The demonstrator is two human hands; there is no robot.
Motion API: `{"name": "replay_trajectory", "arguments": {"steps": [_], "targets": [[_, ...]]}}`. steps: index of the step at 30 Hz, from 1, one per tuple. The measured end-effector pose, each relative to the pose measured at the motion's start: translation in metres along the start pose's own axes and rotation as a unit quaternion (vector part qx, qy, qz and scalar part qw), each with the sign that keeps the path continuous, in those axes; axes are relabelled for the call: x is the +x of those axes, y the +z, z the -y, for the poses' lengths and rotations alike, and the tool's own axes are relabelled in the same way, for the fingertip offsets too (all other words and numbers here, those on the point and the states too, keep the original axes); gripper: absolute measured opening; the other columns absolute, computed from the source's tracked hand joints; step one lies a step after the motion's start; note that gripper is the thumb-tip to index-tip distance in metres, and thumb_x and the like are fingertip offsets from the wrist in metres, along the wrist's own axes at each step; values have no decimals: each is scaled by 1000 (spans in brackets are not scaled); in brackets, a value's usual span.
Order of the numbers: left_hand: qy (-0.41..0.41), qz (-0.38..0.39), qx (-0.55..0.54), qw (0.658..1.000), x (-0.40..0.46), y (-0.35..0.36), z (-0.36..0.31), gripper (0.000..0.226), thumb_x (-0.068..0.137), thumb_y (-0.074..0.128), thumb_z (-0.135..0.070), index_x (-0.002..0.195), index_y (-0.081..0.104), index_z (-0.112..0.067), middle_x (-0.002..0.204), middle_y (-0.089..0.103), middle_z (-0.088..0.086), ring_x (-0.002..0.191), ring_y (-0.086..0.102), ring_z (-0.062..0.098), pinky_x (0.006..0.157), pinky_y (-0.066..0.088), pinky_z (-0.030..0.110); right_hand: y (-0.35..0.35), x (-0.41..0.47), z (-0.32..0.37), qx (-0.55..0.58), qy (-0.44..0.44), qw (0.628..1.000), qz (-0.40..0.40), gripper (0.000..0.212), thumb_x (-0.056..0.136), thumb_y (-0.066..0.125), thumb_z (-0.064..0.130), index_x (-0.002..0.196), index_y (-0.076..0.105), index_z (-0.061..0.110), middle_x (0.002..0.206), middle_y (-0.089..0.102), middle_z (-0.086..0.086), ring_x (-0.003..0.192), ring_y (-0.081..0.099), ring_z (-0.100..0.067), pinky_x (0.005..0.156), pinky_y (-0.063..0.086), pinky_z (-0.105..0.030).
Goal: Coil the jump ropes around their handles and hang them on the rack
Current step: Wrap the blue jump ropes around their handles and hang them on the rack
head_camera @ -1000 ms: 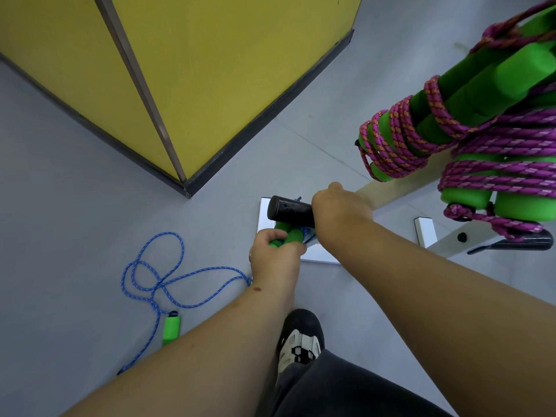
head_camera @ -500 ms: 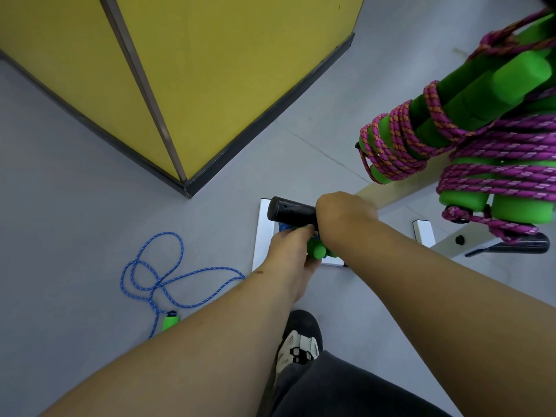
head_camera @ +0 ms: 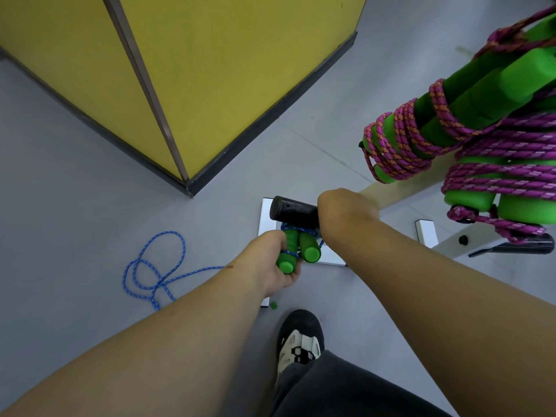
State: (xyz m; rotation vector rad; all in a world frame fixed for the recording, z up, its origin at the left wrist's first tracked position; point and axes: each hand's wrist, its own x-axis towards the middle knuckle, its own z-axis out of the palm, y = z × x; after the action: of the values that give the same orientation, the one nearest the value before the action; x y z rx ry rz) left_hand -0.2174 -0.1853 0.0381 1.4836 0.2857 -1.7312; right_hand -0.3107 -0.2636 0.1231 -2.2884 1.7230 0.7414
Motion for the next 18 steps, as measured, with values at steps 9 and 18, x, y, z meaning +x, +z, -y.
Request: {"name": "replay_trajectory", "arguments": {"steps": [9, 18], "targets": [[-16, 17, -12, 1000, -10, 13, -4, 34, 86, 39, -5, 113, 58, -8, 103, 68, 17, 79, 68, 27, 59, 47, 29, 3, 0, 2, 2, -5, 1000, -18, 22, 84, 65, 0, 102, 60, 13, 82, 45, -6, 81, 49, -27, 66, 43, -33], [-51, 45, 61, 996, -6, 20, -2, 30, 80, 82, -19, 105, 67, -13, 95, 67, 8, 75, 60, 17, 61, 51, 27, 1, -1, 2, 15, -3, 1000, -9, 21, 86, 67, 5, 89, 48, 16, 80, 44, -5, 81, 51, -26, 67, 44, -33]]}}
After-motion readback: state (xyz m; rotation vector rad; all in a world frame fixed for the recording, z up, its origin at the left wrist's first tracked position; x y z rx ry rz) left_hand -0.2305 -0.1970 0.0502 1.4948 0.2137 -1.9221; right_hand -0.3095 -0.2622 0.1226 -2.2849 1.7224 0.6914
